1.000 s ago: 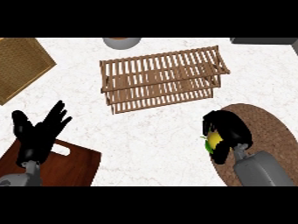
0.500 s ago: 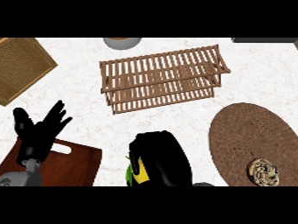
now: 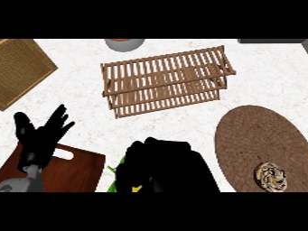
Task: Pick the lemon from the placemat and place it in the tiered shelf
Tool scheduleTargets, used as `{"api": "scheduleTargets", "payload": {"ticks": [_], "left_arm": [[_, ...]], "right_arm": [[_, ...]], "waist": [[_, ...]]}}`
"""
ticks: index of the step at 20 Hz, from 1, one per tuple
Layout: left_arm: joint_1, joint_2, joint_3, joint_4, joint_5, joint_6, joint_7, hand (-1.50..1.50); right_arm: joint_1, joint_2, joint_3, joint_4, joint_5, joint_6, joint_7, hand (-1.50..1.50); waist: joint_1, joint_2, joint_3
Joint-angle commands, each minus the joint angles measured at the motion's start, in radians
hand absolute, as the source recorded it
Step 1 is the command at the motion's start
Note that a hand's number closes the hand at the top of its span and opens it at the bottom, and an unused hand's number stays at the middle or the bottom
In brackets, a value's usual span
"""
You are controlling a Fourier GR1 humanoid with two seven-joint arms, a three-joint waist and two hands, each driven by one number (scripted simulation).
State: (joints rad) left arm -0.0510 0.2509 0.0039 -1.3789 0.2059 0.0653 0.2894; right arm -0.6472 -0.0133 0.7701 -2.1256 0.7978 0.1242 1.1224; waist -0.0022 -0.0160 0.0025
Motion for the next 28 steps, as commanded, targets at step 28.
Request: {"api": "scheduleTargets", "payload": {"ticks": [28], "left_arm": [[0.011,-0.033,-0.001,0.017,-0.020,-0.014,0.003,0.00]], "right_arm": [[-0.703,-0.166,-0.742,0.722,-0.275,0.231,-0.192,1.50]], "waist": [[0.014,0.019,-0.003]]}}
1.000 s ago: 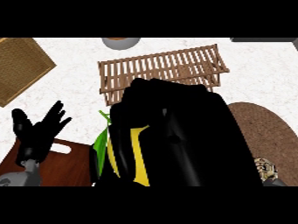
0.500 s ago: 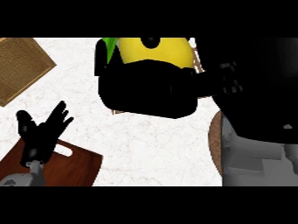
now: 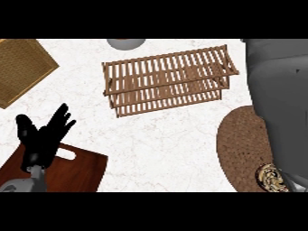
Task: Pick the lemon from the placemat and place it in the tiered shelf
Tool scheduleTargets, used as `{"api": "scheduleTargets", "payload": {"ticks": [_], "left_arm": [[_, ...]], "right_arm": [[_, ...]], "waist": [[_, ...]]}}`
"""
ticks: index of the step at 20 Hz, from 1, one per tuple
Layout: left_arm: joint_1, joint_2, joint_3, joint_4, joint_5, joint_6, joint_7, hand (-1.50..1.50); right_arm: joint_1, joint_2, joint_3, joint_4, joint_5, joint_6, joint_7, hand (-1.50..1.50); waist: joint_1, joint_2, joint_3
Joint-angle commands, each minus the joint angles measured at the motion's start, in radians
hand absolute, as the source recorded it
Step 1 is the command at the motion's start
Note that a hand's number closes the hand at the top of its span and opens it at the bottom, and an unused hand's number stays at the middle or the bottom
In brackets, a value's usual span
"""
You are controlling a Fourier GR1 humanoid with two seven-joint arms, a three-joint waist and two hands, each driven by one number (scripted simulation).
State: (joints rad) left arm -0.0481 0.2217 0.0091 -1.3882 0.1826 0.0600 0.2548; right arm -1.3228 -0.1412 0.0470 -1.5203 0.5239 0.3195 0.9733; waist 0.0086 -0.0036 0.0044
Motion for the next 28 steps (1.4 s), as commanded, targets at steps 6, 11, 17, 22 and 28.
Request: {"api": "scheduleTargets", "payload": {"ticks": [6,11,17,22,28], "left_arm": [[0.030,0.024,0.010,-0.028,0.014,-0.036,0.072,0.00],[-0.025,0.002,0.019,0.033,-0.007,-0.012,0.055,0.00],[0.013,-0.012,0.003,0.005,-0.011,-0.038,0.037,0.00],[0.014,-0.022,0.013,0.053,-0.030,-0.037,-0.009,0.00],[0.052,-0.016,0.016,0.005,-0.022,-0.053,0.011,0.00]], "right_arm": [[0.035,-0.045,0.006,0.202,0.076,-0.040,-0.179,1.50],[0.005,-0.008,0.017,0.341,0.128,-0.120,-0.260,1.50],[-0.060,0.027,-0.002,0.491,0.166,-0.216,-0.341,1.50],[-0.064,0.026,-0.022,0.471,0.132,-0.174,-0.370,1.50],[-0.035,-0.019,0.001,0.511,0.171,-0.145,-0.425,1.50]], "waist": [[0.005,0.005,-0.005],[0.003,0.007,-0.005],[0.012,0.008,-0.005],[0.000,0.005,-0.005],[0.002,0.004,-0.005]]}}
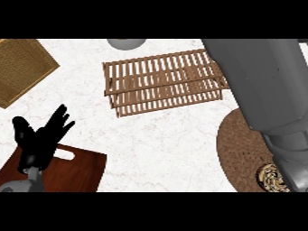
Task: Pick the lemon from the placemat and place it in the tiered shelf
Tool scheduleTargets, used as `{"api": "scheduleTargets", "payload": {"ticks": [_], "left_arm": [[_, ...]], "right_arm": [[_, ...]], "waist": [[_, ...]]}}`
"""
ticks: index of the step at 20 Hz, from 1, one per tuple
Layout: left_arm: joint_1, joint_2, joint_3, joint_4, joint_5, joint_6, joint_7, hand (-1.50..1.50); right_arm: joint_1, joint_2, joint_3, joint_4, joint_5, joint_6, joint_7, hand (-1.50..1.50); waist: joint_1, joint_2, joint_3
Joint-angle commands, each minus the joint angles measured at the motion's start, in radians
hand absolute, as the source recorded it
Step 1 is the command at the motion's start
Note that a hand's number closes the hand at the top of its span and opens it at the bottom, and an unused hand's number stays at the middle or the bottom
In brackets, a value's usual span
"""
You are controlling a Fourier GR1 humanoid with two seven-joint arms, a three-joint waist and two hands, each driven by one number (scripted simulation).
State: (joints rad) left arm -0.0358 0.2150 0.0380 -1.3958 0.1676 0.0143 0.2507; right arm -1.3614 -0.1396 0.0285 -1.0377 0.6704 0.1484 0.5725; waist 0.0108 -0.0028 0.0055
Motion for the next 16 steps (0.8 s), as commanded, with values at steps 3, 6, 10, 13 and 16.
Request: {"api": "scheduleTargets", "payload": {"ticks": [3,6,10,13,16], "left_arm": [[-0.005,0.028,0.031,0.045,0.007,-0.014,0.039,0.00],[-0.010,0.010,0.010,0.037,-0.002,-0.005,0.051,0.00],[-0.007,-0.018,0.005,0.040,-0.003,0.007,0.042,0.00],[0.008,-0.010,0.002,0.003,-0.005,0.001,0.052,0.00],[0.009,0.021,0.041,0.017,0.016,-0.022,0.042,0.00]], "right_arm": [[-0.010,-0.023,-0.069,-0.010,-0.027,-0.001,0.027,1.50],[-0.053,0.020,-0.135,0.002,-0.039,-0.118,0.095,-1.50],[-0.018,0.061,-0.181,-0.001,-0.089,-0.187,0.063,-1.50],[-0.008,0.042,-0.259,-0.032,-0.165,-0.205,0.046,-1.50],[-0.047,0.056,-0.305,-0.042,-0.197,-0.267,0.071,-1.50]], "waist": [[-0.006,0.003,-0.006],[-0.002,0.004,-0.006],[-0.002,0.004,-0.006],[-0.001,0.003,-0.005],[0.001,0.003,-0.006]]}}
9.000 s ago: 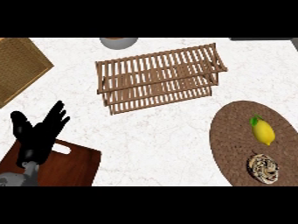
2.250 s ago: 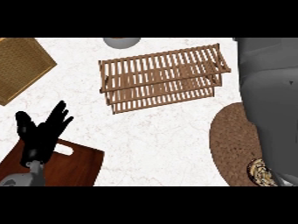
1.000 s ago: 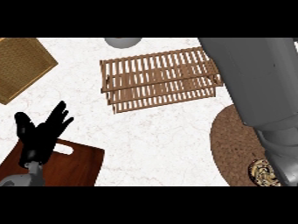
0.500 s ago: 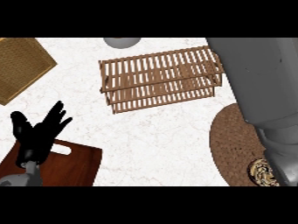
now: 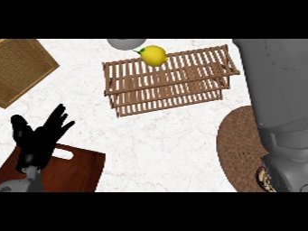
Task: Pick the lemon from the placemat and place it in the tiered shelf
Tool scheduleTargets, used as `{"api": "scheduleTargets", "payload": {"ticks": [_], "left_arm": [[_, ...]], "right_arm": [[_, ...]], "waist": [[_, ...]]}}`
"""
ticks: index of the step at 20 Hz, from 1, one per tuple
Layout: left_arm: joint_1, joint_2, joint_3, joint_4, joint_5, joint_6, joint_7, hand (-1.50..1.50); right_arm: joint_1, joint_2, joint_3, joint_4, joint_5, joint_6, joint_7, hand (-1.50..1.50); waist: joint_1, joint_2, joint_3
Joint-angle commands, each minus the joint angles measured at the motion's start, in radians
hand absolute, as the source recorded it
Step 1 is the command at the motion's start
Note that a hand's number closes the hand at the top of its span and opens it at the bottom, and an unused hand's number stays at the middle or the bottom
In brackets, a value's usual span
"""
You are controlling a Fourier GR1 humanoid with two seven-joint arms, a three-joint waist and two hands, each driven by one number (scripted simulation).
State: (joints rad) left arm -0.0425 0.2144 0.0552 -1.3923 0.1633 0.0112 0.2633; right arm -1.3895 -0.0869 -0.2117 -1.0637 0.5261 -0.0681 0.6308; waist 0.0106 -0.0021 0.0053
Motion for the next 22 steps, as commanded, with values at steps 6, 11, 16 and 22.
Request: {"api": "scheduleTargets", "payload": {"ticks": [6,11,16,22], "left_arm": [[0.004,-0.020,-0.001,0.050,-0.011,0.012,0.027,0.00],[0.034,-0.042,-0.014,0.040,-0.021,0.012,0.004,0.00],[0.038,-0.033,-0.017,0.013,-0.036,0.021,0.026,0.00],[0.020,-0.017,0.013,0.047,-0.008,-0.021,0.004,0.00]], "right_arm": [[-0.025,-0.047,-0.118,-0.063,-0.044,-0.167,0.055,-1.50],[0.040,-0.151,-0.148,-0.052,0.002,-0.207,0.049,-1.50],[0.078,-0.280,-0.266,-0.100,-0.079,-0.190,0.060,-1.50],[0.198,-0.365,-0.321,-0.187,-0.212,-0.059,0.091,-1.50]], "waist": [[-0.009,0.001,-0.006],[-0.010,0.002,-0.006],[-0.015,0.001,-0.004],[-0.016,0.001,-0.005]]}}
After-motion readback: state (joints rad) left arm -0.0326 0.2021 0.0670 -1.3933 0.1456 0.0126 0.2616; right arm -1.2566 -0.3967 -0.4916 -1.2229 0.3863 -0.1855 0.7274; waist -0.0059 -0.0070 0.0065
